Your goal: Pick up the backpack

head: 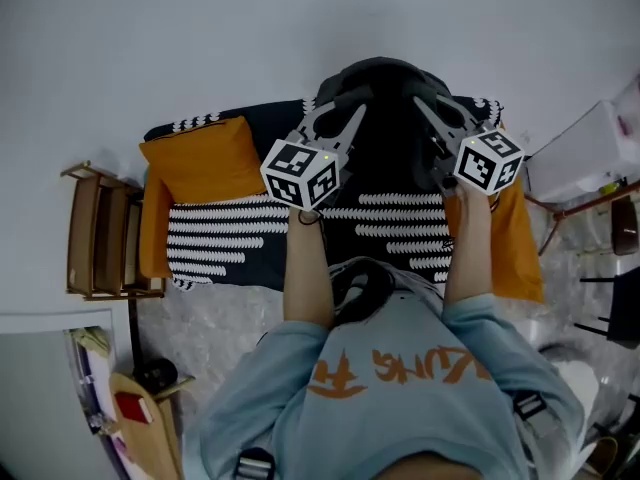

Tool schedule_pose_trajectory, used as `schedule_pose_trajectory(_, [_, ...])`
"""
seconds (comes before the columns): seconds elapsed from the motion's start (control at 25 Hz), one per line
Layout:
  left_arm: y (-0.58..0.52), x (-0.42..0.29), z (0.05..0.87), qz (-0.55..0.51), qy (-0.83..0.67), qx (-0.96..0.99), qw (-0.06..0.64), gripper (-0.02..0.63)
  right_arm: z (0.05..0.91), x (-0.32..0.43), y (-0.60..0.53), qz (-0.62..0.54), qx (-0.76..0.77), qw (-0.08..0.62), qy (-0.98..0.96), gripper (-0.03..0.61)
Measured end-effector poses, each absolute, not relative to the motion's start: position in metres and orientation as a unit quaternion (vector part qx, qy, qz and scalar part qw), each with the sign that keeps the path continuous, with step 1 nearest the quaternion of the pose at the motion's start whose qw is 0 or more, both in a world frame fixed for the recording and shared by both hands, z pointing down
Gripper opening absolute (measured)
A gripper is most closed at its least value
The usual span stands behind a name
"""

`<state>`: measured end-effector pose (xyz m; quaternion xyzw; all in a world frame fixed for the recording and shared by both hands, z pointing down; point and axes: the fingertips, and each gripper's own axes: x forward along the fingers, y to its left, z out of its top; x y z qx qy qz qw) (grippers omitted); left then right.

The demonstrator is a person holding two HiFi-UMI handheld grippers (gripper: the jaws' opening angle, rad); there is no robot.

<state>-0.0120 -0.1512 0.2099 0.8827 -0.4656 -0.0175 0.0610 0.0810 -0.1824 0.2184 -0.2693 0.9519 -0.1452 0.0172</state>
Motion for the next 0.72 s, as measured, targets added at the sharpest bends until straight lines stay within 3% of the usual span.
schedule_pose_trajectory(0.72, [-0.136, -0.036, 0.204, -0.015, -0.495, 0.867, 0.050, 0.051, 0.219, 0.056, -0.173, -0.134, -0.237, 0.007, 0.962, 0.037])
